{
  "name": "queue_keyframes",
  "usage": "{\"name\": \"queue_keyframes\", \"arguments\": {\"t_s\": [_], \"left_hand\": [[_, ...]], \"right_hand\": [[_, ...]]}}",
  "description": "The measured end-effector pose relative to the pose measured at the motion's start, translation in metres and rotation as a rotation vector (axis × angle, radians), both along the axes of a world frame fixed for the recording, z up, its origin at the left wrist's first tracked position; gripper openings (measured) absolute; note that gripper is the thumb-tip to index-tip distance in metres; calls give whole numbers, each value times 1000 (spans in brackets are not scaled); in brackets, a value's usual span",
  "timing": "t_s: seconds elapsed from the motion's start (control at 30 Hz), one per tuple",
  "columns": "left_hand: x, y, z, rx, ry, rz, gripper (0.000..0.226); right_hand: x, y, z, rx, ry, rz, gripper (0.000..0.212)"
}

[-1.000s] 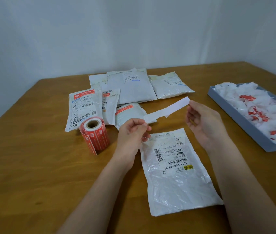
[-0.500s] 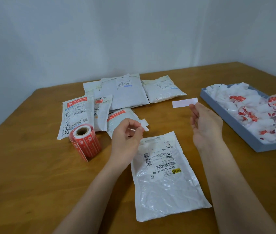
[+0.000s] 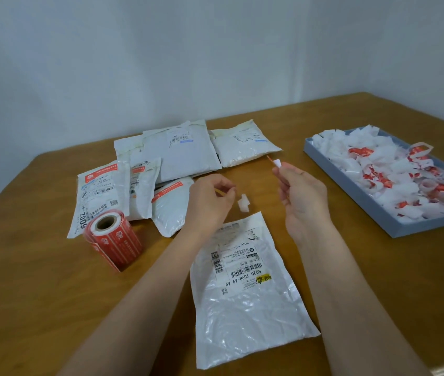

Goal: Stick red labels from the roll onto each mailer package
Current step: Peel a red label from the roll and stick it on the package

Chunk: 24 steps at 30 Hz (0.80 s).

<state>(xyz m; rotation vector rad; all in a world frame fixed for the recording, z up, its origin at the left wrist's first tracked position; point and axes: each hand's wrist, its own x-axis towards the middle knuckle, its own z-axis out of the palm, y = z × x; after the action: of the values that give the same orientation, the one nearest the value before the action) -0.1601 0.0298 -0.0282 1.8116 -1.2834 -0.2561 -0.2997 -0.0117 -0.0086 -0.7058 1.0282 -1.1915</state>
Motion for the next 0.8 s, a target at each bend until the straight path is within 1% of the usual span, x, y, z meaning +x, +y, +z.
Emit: {"name": "queue_keyframes", "arguments": {"t_s": [0.1,0.13,0.27,0.4,0.6,0.73,0.8], "left_hand": [[1,-4,0,21,-16,35,1],[1,-3,1,19,-4,49,2],[2,9,9,-27,116,55,8],[8,40,15,-16,318,50,3],[22,78,8,-12,531,67,10],[28,88,2,-22,822,94,15],[31,89,2,-17,933,95,19]], "right_hand": [[1,2,0,-4,8,25,11],[1,2,0,-7,8,38,11],[2,2,-1,-38,18,109,11],[6,3,-2,-64,36,196,14],[12,10,-2,-112,67,329,15],[19,16,-3,-157,137,377,12],[21,18,-3,-198,158,405,9]]}}
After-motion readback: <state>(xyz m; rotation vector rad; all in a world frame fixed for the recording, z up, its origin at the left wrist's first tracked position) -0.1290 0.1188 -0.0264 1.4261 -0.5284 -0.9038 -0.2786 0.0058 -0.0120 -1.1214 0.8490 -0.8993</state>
